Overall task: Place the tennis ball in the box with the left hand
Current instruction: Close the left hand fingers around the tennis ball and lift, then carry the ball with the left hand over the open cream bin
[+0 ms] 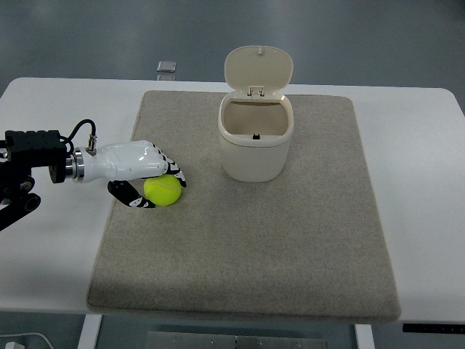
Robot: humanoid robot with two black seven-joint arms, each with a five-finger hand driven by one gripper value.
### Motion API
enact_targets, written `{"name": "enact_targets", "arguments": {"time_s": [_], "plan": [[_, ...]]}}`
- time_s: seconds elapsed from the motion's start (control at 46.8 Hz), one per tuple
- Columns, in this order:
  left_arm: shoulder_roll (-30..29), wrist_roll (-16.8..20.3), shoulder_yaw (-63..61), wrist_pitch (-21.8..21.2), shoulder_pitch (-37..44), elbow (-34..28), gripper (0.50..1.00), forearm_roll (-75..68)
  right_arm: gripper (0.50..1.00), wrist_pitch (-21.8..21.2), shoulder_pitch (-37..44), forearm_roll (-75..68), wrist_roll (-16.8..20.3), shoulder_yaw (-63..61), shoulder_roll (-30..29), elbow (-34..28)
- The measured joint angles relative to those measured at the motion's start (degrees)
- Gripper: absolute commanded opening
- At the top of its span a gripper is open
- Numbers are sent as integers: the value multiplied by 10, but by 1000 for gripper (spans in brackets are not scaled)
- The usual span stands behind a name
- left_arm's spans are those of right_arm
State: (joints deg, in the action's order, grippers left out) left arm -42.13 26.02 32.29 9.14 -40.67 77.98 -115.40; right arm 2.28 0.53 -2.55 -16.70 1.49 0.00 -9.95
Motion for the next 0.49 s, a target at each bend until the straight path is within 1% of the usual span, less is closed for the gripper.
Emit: {"name": "enact_targets", "arguments": {"time_s": [0.107, 0.171, 0.342, 0.427, 0.491], "plan": [[-2, 0, 3, -9, -3, 1, 500, -2, 938, 0, 0, 0, 0, 0, 0, 0], [-4, 0, 3, -33, -3, 1, 500, -2, 938, 0, 0, 0, 0, 0, 0, 0], [-19, 2, 1, -115, -12, 12, 500, -6, 940, 0, 0, 0, 0, 0, 0, 0], [-36, 2, 0, -138, -31, 20, 500, -17, 938, 0, 0, 0, 0, 0, 0, 0], [-41, 3, 0, -143, -46, 26, 500, -22, 938, 0, 0, 0, 0, 0, 0, 0]]}}
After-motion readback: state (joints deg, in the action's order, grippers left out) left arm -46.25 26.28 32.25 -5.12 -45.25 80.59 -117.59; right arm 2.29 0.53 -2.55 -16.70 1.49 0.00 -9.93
